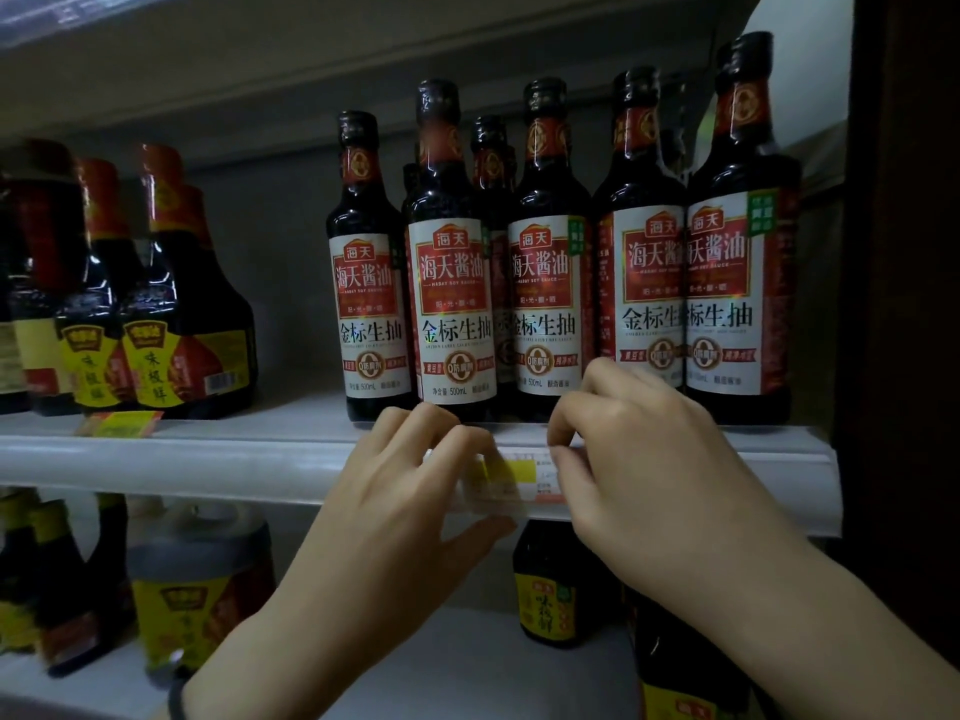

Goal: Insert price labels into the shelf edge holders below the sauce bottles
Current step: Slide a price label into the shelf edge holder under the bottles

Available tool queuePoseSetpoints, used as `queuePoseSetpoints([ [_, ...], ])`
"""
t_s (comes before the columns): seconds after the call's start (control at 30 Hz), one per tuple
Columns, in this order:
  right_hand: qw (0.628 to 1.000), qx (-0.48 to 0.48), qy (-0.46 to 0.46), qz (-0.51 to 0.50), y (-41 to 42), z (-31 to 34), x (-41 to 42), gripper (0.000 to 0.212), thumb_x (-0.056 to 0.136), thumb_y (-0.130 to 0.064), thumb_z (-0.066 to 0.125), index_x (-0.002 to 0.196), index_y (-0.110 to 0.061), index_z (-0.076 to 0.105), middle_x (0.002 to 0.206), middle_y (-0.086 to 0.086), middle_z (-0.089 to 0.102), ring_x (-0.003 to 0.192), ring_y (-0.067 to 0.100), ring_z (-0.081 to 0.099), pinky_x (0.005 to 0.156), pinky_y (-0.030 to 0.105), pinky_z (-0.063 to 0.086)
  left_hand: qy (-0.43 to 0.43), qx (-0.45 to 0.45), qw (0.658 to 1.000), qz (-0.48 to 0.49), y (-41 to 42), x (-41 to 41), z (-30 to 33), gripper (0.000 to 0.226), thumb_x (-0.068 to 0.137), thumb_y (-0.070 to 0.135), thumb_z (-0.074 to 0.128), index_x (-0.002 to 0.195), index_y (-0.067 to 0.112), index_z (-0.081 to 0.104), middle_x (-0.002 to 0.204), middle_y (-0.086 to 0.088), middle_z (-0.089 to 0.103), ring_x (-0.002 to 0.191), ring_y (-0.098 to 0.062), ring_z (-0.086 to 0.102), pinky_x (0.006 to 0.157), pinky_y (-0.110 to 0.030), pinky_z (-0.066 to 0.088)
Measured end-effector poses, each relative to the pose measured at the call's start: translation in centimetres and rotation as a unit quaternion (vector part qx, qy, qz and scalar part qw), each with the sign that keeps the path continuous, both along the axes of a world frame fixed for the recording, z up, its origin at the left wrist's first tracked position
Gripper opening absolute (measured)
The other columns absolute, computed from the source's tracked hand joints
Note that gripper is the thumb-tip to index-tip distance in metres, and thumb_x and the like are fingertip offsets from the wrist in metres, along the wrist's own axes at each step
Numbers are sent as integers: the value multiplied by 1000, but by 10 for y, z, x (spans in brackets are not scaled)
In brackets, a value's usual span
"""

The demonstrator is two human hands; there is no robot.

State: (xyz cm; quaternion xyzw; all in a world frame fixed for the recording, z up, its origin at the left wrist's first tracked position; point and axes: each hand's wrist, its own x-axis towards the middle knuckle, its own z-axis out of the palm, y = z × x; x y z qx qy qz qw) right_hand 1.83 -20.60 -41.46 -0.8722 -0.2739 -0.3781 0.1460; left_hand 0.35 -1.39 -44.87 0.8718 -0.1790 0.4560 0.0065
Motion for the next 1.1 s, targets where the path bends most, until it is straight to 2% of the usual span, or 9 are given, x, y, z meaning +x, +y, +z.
queuePoseSetpoints([
  [0.2, 1000, -5, -30, -9, -2, -3, -1, 5, 84, -24, 68, 82, -23, 64, 79, -7, 54, 76, 14, 49, 66, 24, 37, 15, -4, 1000, -10, -4, 1, 2, 51, 70, 51, 70, 112, 27, 55, 107, 9, 51, 93, -10, 43, 72, -23, 45],
  [0.37, 998, 3, -59, -22, -3, -6, -2, 14, 75, -26, 78, 77, -20, 65, 72, -5, 58, 68, 17, 54, 62, 26, 38, 11, -2, 1000, -2, -7, 4, 4, 54, 64, 49, 77, 108, 26, 55, 105, 10, 50, 92, -8, 42, 72, -21, 42],
  [0.53, 997, 13, -74, -21, -2, -8, -1, 19, 71, -25, 80, 72, -18, 63, 69, -3, 57, 66, 20, 53, 62, 31, 43, 0, -7, 1000, -3, -10, 6, 5, 55, 61, 48, 80, 103, 26, 53, 100, 10, 48, 88, -12, 42, 69, -25, 44],
  [0.63, 997, 10, -80, -21, -1, -9, 0, 20, 70, -23, 80, 71, -17, 61, 68, -1, 57, 65, 21, 53, 63, 32, 40, 2, -4, 1000, 10, -11, 6, 7, 56, 59, 50, 80, 101, 27, 52, 99, 10, 50, 86, -12, 43, 66, -28, 45],
  [0.77, 996, 17, -88, -8, -1, -9, 0, 28, 70, -21, 79, 68, -19, 51, 68, -1, 53, 61, 21, 52, 61, 31, 37, 14, 16, 999, 44, -12, 4, 11, 54, 60, 51, 80, 101, 27, 54, 98, 8, 53, 85, -15, 46, 66, -32, 43],
  [0.87, 996, 33, -87, 5, -1, -10, 0, 35, 71, -21, 79, 68, -21, 44, 69, -1, 51, 61, 21, 51, 59, 32, 40, 27, 29, 997, 70, -14, -6, 11, 52, 66, 54, 72, 107, 28, 54, 102, 8, 54, 87, -15, 48, 68, -31, 45],
  [1.0, 996, 48, -68, 13, -4, -14, -1, 20, 76, -25, 77, 72, -16, 60, 73, 0, 54, 65, 23, 54, 62, 37, 48, 44, 34, 992, 112, -5, -26, 7, 54, 70, 59, 62, 115, 31, 51, 110, 9, 54, 94, -12, 50, 76, -26, 45],
  [1.1, 996, 54, -51, 43, 4, -13, -9, 14, 84, -32, 70, 87, -19, 66, 85, -1, 57, 78, 23, 56, 71, 41, 50, 60, 48, 986, 149, 13, -44, 6, 46, 71, 59, 57, 109, 33, 52, 108, 9, 56, 94, -11, 51, 77, -23, 43],
])
